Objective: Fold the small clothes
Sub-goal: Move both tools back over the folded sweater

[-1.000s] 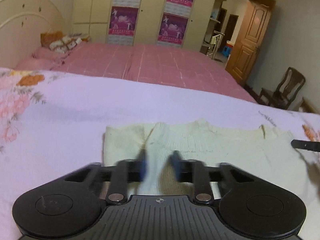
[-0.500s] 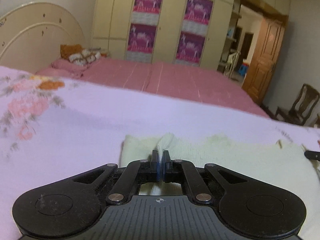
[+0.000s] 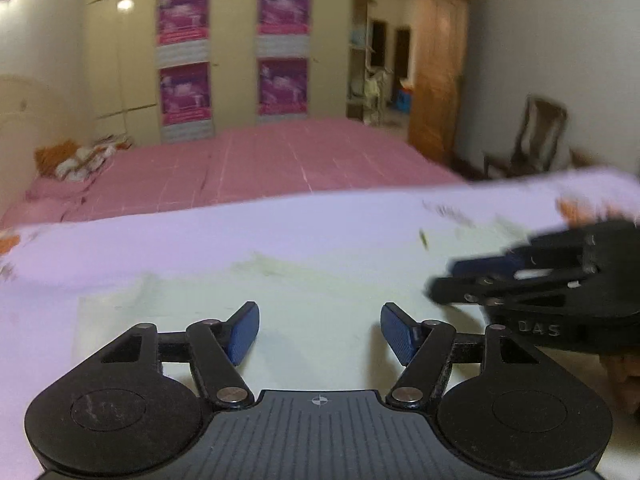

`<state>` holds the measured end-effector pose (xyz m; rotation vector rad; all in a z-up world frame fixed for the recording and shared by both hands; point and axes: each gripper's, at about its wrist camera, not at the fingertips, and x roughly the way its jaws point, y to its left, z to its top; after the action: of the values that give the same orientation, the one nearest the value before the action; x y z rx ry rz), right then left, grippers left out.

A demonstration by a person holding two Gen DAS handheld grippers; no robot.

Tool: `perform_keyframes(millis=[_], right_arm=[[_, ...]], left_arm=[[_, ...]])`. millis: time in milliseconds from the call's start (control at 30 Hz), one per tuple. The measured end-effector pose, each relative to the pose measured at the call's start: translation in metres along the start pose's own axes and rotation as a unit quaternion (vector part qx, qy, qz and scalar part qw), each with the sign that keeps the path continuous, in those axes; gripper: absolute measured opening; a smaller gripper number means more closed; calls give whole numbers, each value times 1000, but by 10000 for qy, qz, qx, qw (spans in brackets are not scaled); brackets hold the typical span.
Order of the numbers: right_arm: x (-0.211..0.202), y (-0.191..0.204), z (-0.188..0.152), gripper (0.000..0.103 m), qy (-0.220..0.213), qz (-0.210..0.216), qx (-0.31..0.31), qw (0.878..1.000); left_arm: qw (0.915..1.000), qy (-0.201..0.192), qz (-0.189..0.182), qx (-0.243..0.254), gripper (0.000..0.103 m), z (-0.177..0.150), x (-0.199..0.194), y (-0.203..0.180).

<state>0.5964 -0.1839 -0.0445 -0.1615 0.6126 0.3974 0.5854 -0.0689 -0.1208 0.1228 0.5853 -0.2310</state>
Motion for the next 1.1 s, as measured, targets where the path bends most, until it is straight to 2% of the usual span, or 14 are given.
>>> perform_keyframes(millis=[100, 200, 267, 333, 367, 400, 500, 600, 700, 767, 867, 1100], right_arm=[[3, -5, -6, 22, 46, -123, -220, 9997], [-13, -54, -17, 22, 96, -1076, 71, 9941], [-24, -89, -28, 22, 123, -1313, 410, 9904], [-29, -99, -31, 33, 155, -1291, 540, 9900], [-32, -99, -29, 35, 146, -1311, 610, 9894], [-38, -96, -26, 34, 58, -1322, 703, 9887], [-66, -68, -25, 29, -308, -922, 747, 9925], [-75, -25, -35, 26, -303, -366, 451, 9979], [-71, 7, -45, 24, -174, -113, 237, 9995], [-67, 18, -50, 26, -41, -153, 119, 9998], [-63, 25, -54, 28, -59, -344, -173, 9992], [-56, 27, -46, 28, -51, -409, -291, 9987]], left_arm=[[9994, -27, 290, -163, 68, -10, -3, 21], [9956, -67, 770, -532, 68, -24, -20, 63], [9937, 7, 827, -754, 68, -30, -23, 82], [9931, -42, 845, -810, 68, -29, -21, 87], [9920, -76, 949, -827, 68, -29, -24, 84], [9915, -155, 999, -822, 68, -27, -30, 79], [9931, -479, 641, -856, 68, -30, -52, 57], [9971, -406, 360, -537, 68, -34, -53, 18], [9988, -157, 250, -390, 68, -40, -48, -8], [9990, 30, 307, -321, 68, -46, -41, -16], [9990, -16, 357, -278, 68, -45, -42, -21], [9989, 24, 378, -277, 69, -40, -48, -22]])
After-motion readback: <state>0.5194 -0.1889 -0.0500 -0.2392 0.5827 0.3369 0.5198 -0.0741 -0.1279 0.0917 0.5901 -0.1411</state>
